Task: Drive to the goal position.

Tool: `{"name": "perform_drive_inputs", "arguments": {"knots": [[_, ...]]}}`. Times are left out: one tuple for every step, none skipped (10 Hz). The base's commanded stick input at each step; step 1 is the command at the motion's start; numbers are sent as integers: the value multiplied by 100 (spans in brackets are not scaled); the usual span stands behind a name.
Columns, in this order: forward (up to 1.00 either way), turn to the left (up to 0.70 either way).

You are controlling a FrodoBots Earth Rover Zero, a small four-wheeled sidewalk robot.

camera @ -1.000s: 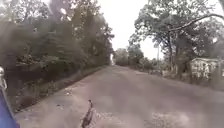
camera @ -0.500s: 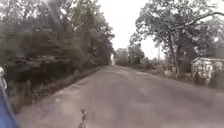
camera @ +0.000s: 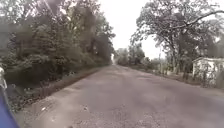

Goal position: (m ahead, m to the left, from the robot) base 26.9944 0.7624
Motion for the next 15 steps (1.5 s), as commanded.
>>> {"name": "perform_drive_inputs", "arguments": {"knots": [[70, -1], [70, -1], [70, -1], [70, -1], [70, -1], [70, -1], [70, -1], [70, -1], [70, -4], [70, -16], [70, -4], [70, -1], [70, -1], [70, -1], [70, -1]]}}
